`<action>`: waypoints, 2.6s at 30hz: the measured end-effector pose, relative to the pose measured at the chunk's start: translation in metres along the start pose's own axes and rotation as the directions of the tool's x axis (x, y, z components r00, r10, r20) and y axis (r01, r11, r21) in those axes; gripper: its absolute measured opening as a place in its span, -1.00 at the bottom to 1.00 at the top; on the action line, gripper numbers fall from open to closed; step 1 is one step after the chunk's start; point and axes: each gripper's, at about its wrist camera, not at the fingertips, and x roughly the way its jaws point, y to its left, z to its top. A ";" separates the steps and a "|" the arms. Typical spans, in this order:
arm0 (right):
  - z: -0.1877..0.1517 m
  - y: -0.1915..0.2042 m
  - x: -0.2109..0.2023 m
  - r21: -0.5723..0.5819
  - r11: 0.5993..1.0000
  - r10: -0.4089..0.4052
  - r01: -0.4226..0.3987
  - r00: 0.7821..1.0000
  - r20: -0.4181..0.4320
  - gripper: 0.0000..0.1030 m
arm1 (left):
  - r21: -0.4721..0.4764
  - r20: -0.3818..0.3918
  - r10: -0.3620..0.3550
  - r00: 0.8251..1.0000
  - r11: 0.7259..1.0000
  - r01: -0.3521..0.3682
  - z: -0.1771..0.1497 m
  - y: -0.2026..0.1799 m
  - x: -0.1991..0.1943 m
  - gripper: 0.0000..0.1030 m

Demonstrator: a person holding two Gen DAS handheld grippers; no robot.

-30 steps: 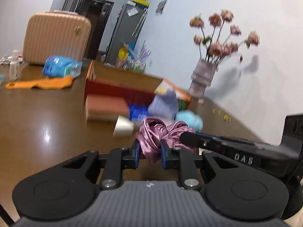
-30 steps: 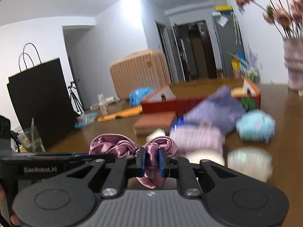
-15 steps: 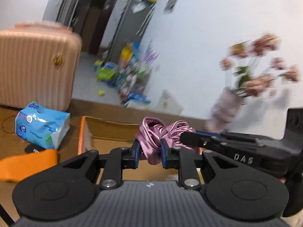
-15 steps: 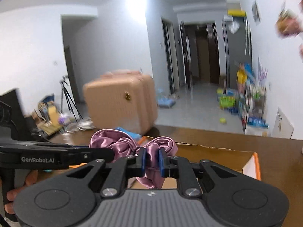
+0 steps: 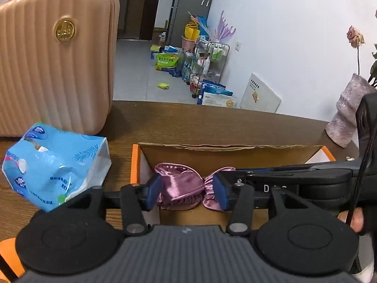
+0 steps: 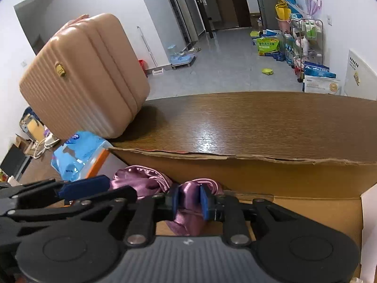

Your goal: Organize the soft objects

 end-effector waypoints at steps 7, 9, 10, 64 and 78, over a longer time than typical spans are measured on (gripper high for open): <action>0.009 -0.004 -0.063 -0.014 0.999 -0.029 0.031 0.996 0.082 -0.21 | 0.035 0.033 0.014 0.999 0.999 -0.015 -0.001 -0.016 -0.042 0.26; 0.008 -0.001 -0.096 -0.030 0.999 -0.042 0.045 0.993 0.115 -0.13 | 0.046 0.063 0.013 0.998 0.999 -0.016 -0.002 -0.023 -0.068 0.33; 0.006 0.000 -0.112 -0.037 0.998 -0.053 0.058 0.991 0.126 -0.08 | 0.052 0.075 0.017 0.997 0.998 -0.021 -0.002 -0.026 -0.081 0.33; -0.426 0.037 -0.351 -0.039 0.996 -0.046 0.076 0.862 0.504 0.31 | 0.060 0.335 0.083 0.938 0.992 -0.109 -0.366 -0.103 -0.327 0.91; -0.247 0.079 -0.223 -0.115 0.980 0.185 -0.161 0.950 0.252 -0.32 | -0.065 0.151 0.006 0.988 0.998 0.003 -0.213 -0.025 -0.215 0.17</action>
